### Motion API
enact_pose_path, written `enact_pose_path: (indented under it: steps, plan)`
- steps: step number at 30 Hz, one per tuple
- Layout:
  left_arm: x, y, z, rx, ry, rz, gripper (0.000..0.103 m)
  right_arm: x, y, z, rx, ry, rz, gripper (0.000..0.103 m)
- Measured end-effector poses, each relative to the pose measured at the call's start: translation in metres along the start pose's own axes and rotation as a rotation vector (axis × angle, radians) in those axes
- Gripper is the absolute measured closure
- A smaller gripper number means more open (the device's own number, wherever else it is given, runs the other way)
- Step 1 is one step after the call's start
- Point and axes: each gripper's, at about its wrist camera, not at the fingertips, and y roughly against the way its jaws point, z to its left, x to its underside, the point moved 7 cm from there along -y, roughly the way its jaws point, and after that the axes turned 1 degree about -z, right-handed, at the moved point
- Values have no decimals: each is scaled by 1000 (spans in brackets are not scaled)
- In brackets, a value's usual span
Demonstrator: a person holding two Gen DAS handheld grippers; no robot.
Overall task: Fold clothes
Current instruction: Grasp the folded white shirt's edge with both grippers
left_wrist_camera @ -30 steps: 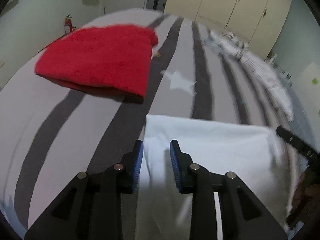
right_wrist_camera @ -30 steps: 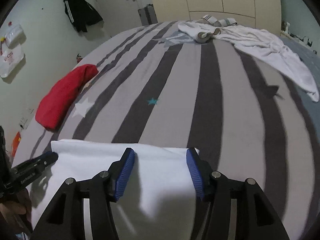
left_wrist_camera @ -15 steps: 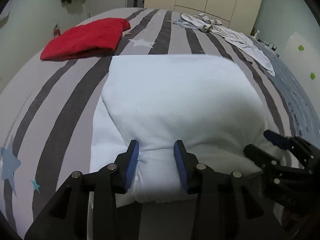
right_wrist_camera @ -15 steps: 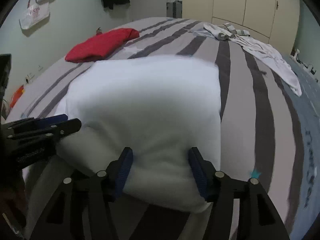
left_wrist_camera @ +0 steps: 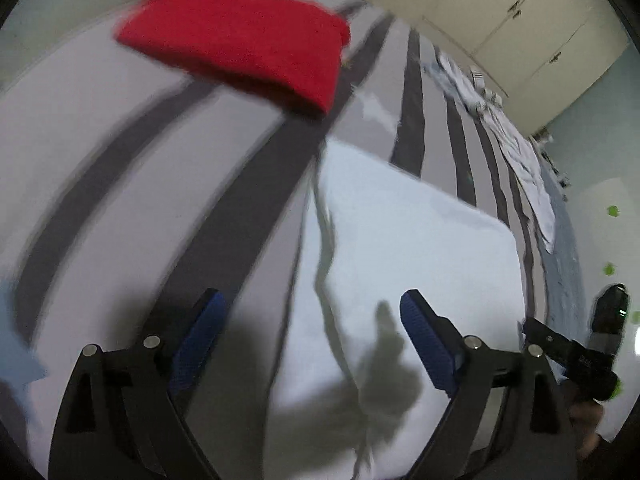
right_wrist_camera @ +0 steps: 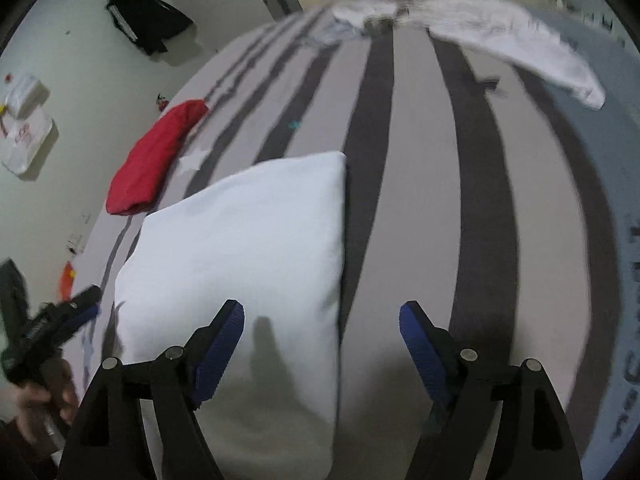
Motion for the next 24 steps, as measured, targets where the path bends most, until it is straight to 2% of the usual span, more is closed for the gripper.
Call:
enact_pose_path:
  steps: [3,6,8,10,12,15,17,19,21,23,24]
  plan:
    - [-3,-11,2,17,-21,12,16,0,-19,1,-54,2,57,25]
    - [-2,-10,4,75,11,32,16,1,-22,2,-87,19,69,25]
    - [-2,-9,5,114,33,45,20,6,-19,6,-136,3,82,26]
    - [2,-13,-3,129,-10,72,35,15,-17,14,-173,5,101,26]
    - [8,-16,-16,163,-44,102,44,21,-19,24,-201,27,124,26]
    - [14,-18,-27,171,-65,138,44,27,-22,38,-247,40,161,27]
    - [13,-20,-26,199,-29,160,44,27,-26,41,-235,55,172,27]
    - [13,-17,-29,250,-2,189,44,21,-30,37,-271,24,177,27]
    - [18,-19,-40,238,-59,213,44,13,-33,32,-320,-21,177,27]
    - [21,-20,-50,236,-102,234,44,11,-34,33,-331,-17,177,27]
    - [22,-19,-53,251,-101,240,53,11,-34,34,-332,-16,177,27]
